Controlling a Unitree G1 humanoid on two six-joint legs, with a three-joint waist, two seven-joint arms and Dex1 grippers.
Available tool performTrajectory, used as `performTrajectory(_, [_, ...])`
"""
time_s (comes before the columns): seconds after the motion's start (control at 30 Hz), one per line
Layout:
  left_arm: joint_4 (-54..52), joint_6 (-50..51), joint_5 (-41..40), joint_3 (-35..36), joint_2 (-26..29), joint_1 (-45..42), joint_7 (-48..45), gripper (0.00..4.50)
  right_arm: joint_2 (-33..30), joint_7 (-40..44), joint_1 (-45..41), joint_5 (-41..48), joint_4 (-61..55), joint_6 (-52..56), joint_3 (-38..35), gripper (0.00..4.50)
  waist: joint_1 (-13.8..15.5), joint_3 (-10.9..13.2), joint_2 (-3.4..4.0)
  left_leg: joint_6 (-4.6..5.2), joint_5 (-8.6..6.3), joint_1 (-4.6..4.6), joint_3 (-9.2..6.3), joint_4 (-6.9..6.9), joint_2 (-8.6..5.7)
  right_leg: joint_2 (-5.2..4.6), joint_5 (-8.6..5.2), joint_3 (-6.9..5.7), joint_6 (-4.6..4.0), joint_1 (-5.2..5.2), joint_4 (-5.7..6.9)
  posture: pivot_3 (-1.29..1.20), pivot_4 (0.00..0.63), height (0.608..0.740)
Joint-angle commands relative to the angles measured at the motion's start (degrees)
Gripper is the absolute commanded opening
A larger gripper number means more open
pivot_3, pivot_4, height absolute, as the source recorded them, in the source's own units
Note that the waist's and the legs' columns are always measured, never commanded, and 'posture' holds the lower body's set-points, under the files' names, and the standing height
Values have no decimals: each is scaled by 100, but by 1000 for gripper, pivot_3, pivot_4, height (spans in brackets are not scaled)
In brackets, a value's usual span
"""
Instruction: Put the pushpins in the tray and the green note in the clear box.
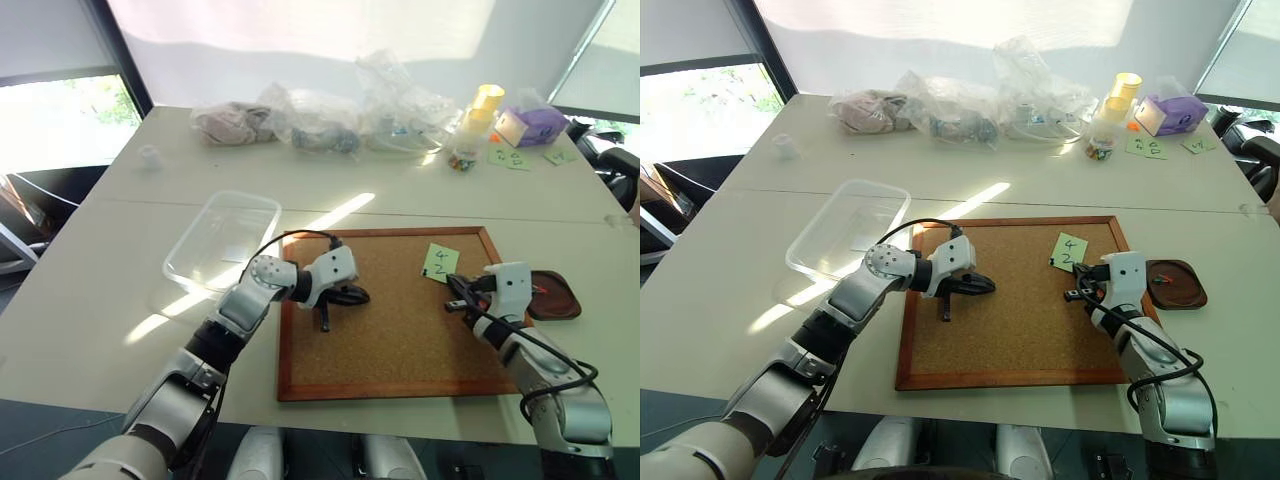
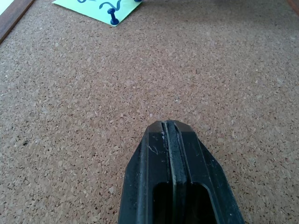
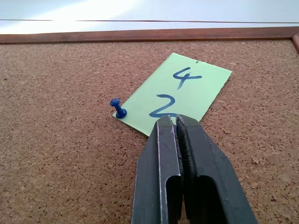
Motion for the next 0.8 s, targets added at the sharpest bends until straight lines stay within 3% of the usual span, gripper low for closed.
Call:
performTrajectory(0.03, [415, 519, 425, -267, 112, 154, 234, 0, 6, -70, -110, 84, -229, -263, -332, 42, 3, 0, 0, 0, 0, 0, 0, 0, 0, -1, 0, 0, 0, 0, 0, 0, 150, 740])
performTrajectory(0.53, [448, 615, 406, -311, 136, 120, 210, 0, 95, -137, -101, 71, -258, -682, -413, 42, -7, -14, -13, 0, 0, 19, 0, 4, -1, -2, 0, 0, 0, 19, 0, 0, 150, 740])
performTrajectory(0.8, [339, 563, 352, -302, 173, 170, 154, 0, 273, -1130, -174, 70, 80, -781, -1540, 42, -4, -17, -14, 0, 0, 19, 0, 3, 0, -11, 0, 0, -1, 20, 0, 0, 150, 740])
